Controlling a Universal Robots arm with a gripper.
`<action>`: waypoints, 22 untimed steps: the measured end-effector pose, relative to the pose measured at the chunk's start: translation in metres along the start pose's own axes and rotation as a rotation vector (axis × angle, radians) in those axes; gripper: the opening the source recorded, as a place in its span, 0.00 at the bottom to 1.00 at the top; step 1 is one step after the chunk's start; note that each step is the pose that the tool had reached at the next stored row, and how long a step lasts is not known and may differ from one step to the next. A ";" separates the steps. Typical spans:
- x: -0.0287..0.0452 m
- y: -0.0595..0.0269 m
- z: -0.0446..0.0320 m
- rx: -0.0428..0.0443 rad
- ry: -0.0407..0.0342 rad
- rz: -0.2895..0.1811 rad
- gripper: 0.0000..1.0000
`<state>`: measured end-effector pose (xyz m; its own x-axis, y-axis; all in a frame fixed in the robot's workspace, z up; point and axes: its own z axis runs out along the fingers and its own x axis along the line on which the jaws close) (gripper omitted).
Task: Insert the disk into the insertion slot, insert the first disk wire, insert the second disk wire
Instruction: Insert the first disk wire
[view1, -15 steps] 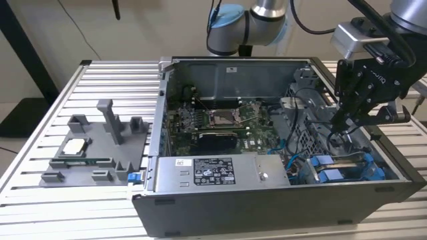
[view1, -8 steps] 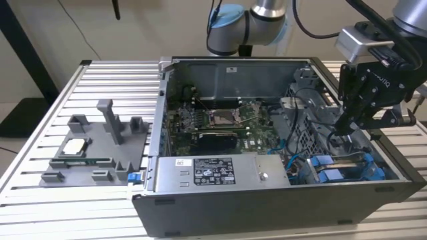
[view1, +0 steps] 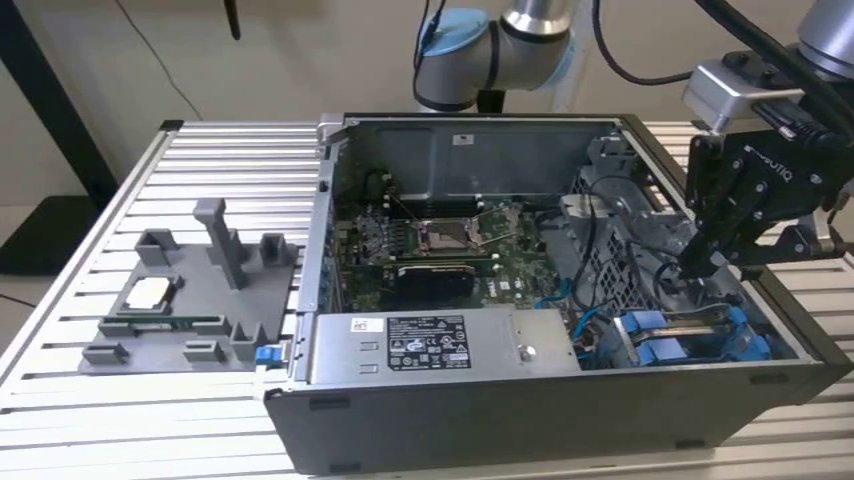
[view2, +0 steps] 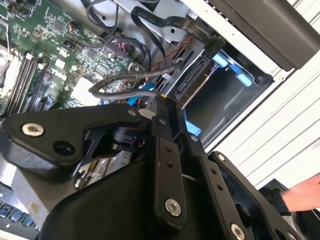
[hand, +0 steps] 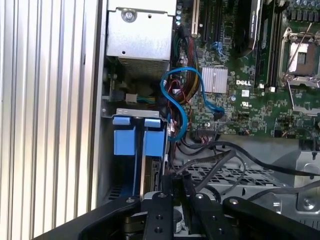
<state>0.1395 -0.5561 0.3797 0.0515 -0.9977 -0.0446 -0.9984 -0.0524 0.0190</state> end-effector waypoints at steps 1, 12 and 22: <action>0.0003 -0.0015 0.0005 -0.0012 0.0010 0.000 0.19; 0.0010 -0.0065 0.0025 -0.0052 0.0081 0.006 0.19; 0.0029 -0.0146 0.0088 -0.0299 0.0060 0.011 0.19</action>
<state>0.1540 -0.5579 0.3705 0.0412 -0.9984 -0.0382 -0.9979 -0.0431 0.0493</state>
